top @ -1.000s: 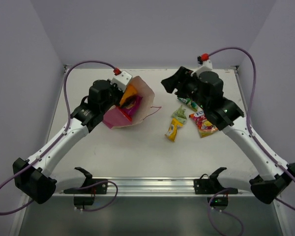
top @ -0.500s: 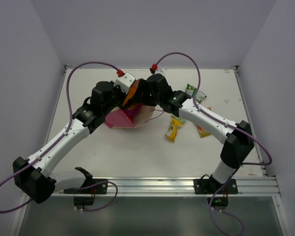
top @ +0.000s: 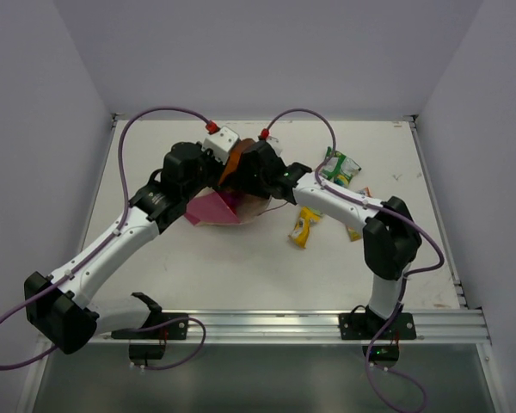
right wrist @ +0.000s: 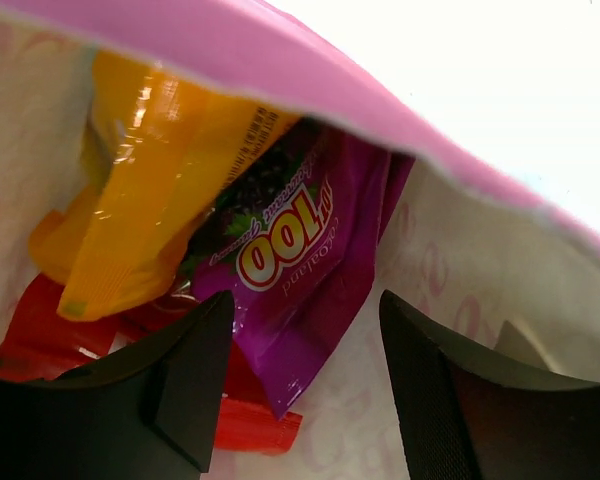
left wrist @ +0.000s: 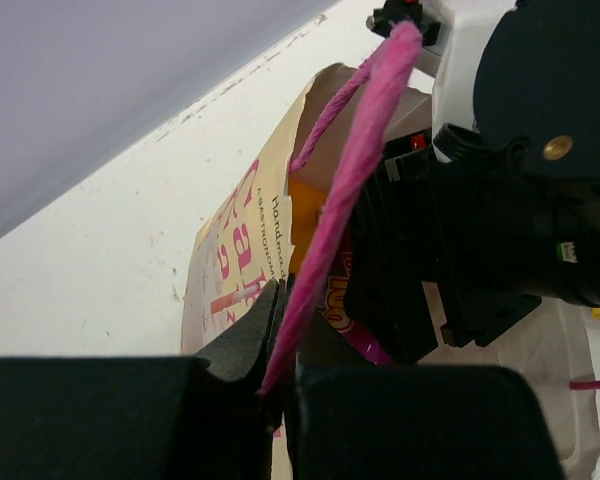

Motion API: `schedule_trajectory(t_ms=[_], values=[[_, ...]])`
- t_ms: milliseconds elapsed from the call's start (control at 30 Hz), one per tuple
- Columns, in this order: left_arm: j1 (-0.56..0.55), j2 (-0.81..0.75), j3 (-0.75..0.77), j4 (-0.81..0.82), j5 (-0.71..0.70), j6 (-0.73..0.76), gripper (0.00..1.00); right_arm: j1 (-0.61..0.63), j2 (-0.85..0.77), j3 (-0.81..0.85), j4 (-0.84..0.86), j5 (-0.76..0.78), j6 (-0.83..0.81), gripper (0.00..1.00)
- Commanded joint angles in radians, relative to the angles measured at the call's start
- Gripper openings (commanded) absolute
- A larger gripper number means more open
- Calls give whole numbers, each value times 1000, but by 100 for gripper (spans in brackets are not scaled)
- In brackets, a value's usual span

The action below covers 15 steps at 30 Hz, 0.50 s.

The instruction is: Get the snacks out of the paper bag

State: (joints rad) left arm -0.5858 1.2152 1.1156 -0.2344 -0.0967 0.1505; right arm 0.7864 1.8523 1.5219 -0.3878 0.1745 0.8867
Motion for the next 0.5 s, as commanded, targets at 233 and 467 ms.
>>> schedule_trajectory(t_ms=[233,467], values=[[-11,-5,62,69,49,-46,0,-16,93,9,81,-65,60,58],[-11,-16,44,66,16,-51,0,-16,102,66,99,-58,-8,0]])
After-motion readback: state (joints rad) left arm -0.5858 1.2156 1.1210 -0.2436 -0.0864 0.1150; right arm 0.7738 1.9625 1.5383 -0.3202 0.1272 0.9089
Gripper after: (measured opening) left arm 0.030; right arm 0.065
